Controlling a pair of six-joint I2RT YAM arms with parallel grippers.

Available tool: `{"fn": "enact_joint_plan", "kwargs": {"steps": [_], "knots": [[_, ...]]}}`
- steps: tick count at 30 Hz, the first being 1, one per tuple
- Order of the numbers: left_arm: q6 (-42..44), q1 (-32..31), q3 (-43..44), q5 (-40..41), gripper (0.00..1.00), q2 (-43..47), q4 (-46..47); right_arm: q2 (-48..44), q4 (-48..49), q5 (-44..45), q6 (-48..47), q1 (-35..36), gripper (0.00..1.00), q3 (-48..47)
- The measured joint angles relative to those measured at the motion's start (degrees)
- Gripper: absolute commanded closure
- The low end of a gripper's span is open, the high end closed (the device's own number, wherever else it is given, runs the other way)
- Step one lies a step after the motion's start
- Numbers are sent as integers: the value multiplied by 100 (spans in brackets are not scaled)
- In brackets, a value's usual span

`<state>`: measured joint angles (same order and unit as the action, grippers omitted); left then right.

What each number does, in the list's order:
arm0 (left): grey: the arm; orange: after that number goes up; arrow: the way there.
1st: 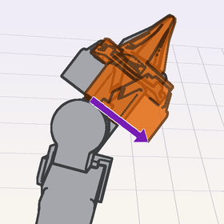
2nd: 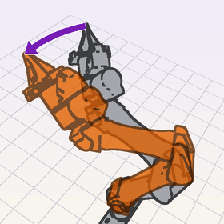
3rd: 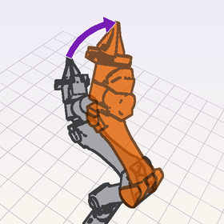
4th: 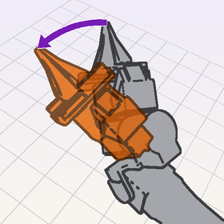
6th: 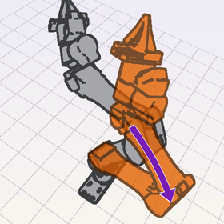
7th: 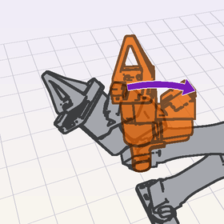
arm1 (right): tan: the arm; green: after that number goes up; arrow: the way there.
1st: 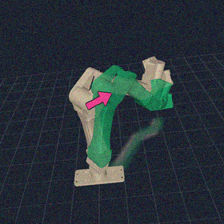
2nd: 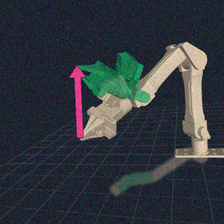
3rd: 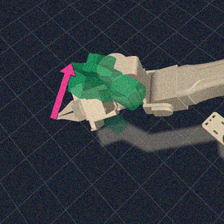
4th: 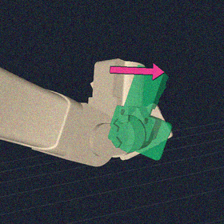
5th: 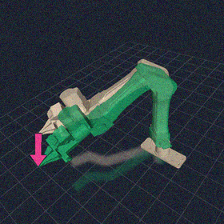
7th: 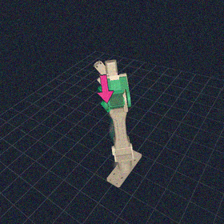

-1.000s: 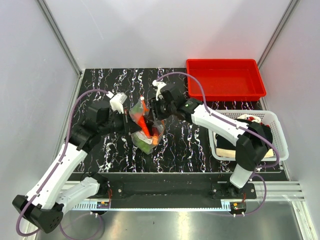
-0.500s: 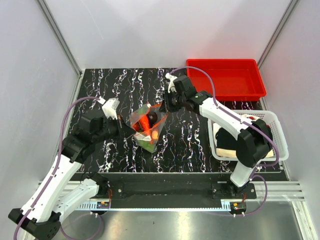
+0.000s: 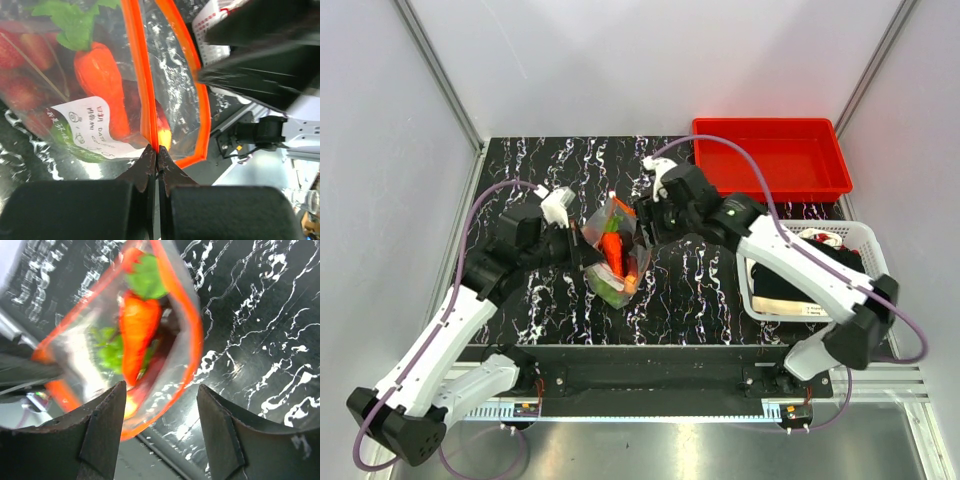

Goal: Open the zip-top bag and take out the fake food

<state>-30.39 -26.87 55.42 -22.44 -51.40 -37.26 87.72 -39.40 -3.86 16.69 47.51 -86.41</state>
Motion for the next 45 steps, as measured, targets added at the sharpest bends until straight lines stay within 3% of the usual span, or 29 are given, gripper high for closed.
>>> {"fn": "enact_joint_plan", "kwargs": {"steps": [5, 12, 19, 23, 33, 37, 38, 41, 45], "knots": [[-142, 0, 0, -160, 100, -48, 284, -411, -118, 28, 476, 142, 41, -219], [-269, -4, -7, -238, 100, -85, 450, 68, 271, -343, 866, 273, 51, -118], [-374, -4, -72, -275, 100, -72, 503, 649, 927, -264, 1379, 271, 47, 264], [-439, -13, -118, -306, 100, -72, 577, 719, 1362, -122, 1759, 271, 39, 560], [-573, -107, -197, -310, 100, -74, 752, 1300, 1932, 225, 2061, 271, 39, 575], [-590, -122, -260, -310, 100, -72, 789, 1392, 2039, 284, 2063, 271, 56, 575], [-595, -122, -262, -310, 100, -72, 791, 1392, 2063, 289, 2048, 271, 67, 575], [-612, -122, -269, -256, 100, -72, 811, 1384, 2114, 291, 1967, 273, 82, 588], [-723, -129, -345, 68, 100, 52, 820, 1143, 2159, 267, 1849, 275, 91, 820]]}}
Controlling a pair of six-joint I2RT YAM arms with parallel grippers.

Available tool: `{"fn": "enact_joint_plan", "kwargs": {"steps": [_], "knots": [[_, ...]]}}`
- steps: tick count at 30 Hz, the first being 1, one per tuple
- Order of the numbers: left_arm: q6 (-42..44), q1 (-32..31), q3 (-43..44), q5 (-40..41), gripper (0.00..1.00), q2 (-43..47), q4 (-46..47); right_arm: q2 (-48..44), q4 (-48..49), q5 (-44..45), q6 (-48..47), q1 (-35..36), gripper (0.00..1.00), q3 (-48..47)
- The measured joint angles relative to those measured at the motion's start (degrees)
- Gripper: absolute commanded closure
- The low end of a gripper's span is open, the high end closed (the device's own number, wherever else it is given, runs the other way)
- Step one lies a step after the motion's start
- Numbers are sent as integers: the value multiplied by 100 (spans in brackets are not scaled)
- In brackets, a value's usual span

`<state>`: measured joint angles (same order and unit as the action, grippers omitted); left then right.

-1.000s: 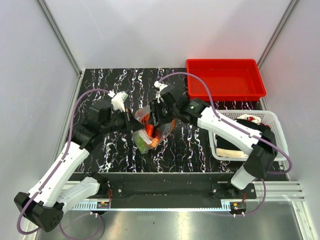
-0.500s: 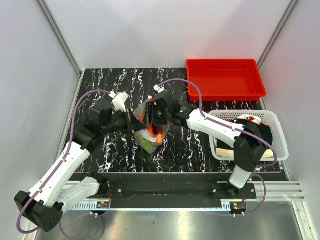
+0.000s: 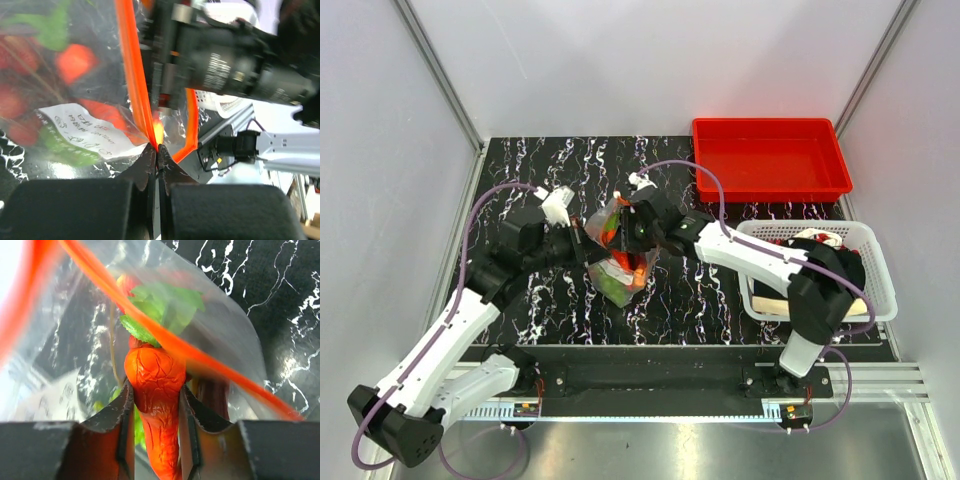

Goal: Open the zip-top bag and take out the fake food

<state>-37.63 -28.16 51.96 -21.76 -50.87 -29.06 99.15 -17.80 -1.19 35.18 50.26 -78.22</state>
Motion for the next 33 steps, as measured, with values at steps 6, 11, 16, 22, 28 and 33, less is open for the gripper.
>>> {"fn": "enact_joint_plan", "kwargs": {"steps": [6, 11, 16, 22, 28, 33], "knots": [[-245, -26, -9, 531, 100, 221, 66, -798, 61, -146, -131, 7, 93, 387], [-483, -28, -184, 601, 100, 201, 361, -1408, 122, -120, -374, 11, 89, 529], [-568, -66, -293, 568, 100, 81, 420, -1602, 323, 37, -562, 13, 89, 411], [-463, -66, -273, 555, 100, -2, 363, -1593, 385, 306, -542, -20, 89, -22], [-129, -66, 74, 619, 100, -114, -39, -1482, 424, -35, -319, -975, 89, -914], [85, -66, 232, 638, 100, -114, -160, -1008, 428, -190, -476, -2369, 89, -1744]]}}
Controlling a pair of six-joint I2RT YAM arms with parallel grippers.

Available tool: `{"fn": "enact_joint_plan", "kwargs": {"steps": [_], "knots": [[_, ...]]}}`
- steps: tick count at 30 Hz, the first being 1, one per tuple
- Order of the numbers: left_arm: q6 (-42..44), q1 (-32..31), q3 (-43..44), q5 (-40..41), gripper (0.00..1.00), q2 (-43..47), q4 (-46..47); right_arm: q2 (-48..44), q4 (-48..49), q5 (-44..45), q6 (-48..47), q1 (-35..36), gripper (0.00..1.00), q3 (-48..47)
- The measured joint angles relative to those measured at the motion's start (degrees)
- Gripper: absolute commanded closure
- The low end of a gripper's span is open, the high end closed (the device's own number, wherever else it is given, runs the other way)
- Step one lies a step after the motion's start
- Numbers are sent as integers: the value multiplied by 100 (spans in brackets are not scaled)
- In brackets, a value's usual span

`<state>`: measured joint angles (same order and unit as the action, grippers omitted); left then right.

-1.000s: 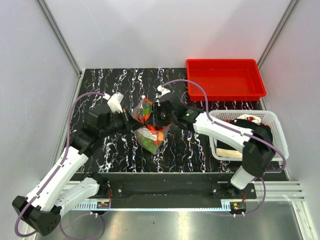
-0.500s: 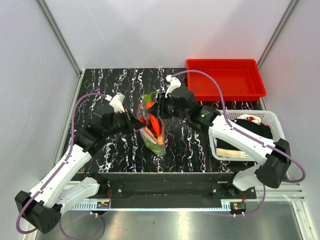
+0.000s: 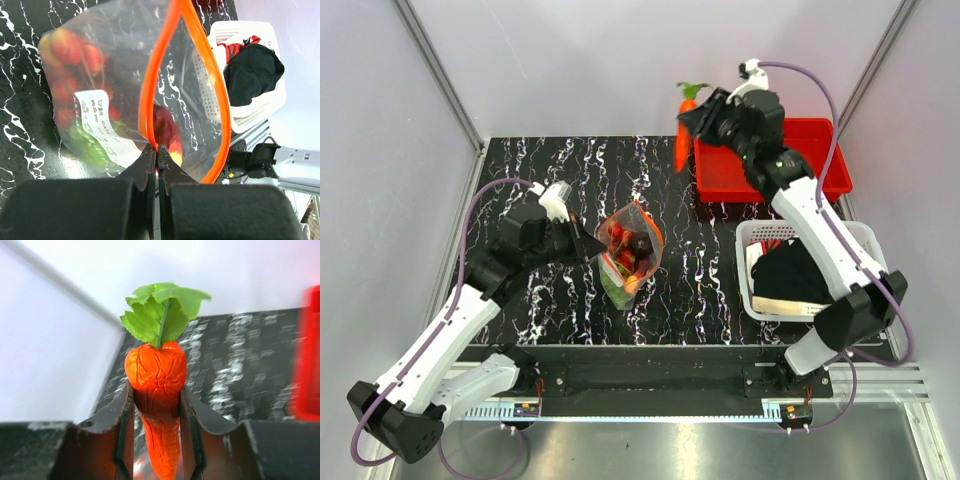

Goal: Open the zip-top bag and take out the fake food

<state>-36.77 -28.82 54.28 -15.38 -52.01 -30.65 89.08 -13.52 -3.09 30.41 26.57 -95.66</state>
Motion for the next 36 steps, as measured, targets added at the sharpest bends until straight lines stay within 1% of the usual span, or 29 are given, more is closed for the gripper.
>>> {"fn": "enact_joint_plan", "kwargs": {"steps": [4, 7, 9, 14, 19, 20, 22, 23, 25, 26, 27, 29, 30, 31, 32, 36], "knots": [[101, 0, 2, -11, 100, -24, -50, 743, 0, -101, -321, -817, 91, -297], [144, 0, 7, -20, 100, -37, -52, 1565, -15, -173, -505, -1239, 91, -590], [166, 0, 24, -24, 100, -35, -61, 2288, -61, -232, -680, -1491, 91, -953], [238, 0, 118, -20, 100, -35, -118, 3670, -326, -247, -990, -1777, 90, -1633], [332, 0, 356, -4, 100, -33, -219, 4586, -752, -256, -1228, -1816, 83, -2409], [337, 0, 378, 0, 100, -33, -221, 4693, -804, -262, -1248, -1816, 79, -2522], [341, 0, 378, 2, 100, -33, -223, 4850, -898, -286, -1268, -1816, 75, -2697], [341, 0, 378, 2, 100, -33, -223, 4927, -918, -317, -1266, -1816, 69, -2798], [343, 0, 378, 2, 100, -33, -216, 5071, -975, -402, -1263, -1816, 64, -2979], [356, 0, 378, 2, 100, -33, -216, 5169, -1021, -455, -1257, -1816, 59, -3115], [363, 0, 378, 2, 100, -33, -216, 5239, -1036, -501, -1248, -1816, 49, -3191], [387, 0, 378, 0, 100, -35, -219, 5399, -1156, -573, -1182, -1816, 41, -3394], [393, 0, 378, -4, 100, -35, -216, 5462, -1233, -597, -1156, -1816, 30, -3488], [391, 0, 378, -15, 100, -39, -216, 5534, -1353, -612, -1134, -1816, 26, -3600], [389, 0, 378, -37, 100, -44, -216, 5598, -1434, -625, -1104, -1816, 24, -3700], [306, 0, 376, -236, 100, -125, -127, 5665, -1838, -616, -1110, -1827, 22, -3869]]}}
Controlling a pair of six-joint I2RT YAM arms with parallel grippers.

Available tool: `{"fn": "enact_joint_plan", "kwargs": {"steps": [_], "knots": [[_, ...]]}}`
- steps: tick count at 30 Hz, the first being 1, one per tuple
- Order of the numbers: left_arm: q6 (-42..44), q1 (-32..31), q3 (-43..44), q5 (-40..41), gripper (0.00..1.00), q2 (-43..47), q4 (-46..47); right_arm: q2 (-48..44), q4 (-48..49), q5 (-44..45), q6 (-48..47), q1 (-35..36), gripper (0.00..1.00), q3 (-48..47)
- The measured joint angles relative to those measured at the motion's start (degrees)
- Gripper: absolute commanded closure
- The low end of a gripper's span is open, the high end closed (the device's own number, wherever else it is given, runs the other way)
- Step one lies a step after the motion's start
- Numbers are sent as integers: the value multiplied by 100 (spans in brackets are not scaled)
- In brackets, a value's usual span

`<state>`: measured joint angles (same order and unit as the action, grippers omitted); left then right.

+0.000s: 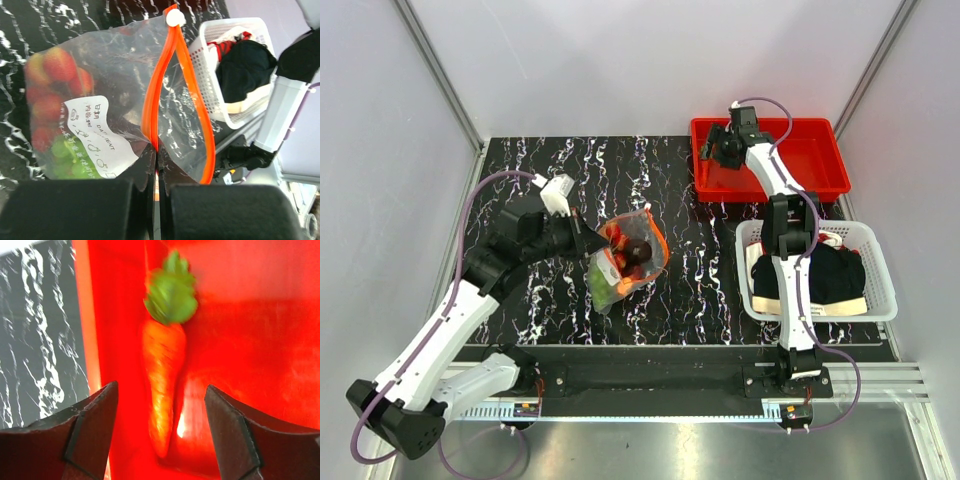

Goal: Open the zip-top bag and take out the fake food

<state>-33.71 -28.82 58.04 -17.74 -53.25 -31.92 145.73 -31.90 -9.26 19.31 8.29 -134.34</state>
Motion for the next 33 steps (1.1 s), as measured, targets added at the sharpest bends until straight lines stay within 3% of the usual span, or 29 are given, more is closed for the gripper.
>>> {"fn": "enact_joint_plan", "kwargs": {"steps": [3, 6, 10, 14, 20, 24, 33], "knots": [[-155, 0, -103, -240, 100, -39, 256, -225, -293, 63, 4, 17, 23, 293], [-330, 0, -282, -463, 100, -87, 564, -909, -483, 175, 57, 74, 23, 1161], [-529, 0, -525, -649, 100, -177, 892, -2597, -503, 221, 236, 435, 24, 2863], [-730, -4, -682, -798, 100, -286, 1222, -4422, -476, 214, 369, 1340, 28, 3926], [-940, -74, -793, -916, 100, -354, 1517, -6048, -509, 227, 531, 2579, 53, 4725], [-1036, -149, -809, -907, 100, -354, 1663, -6319, -643, 208, 761, 2970, 66, 4944], [-1270, -433, -990, -879, 100, -437, 1982, -5834, -745, 216, 999, 3698, 68, 5062]]}}
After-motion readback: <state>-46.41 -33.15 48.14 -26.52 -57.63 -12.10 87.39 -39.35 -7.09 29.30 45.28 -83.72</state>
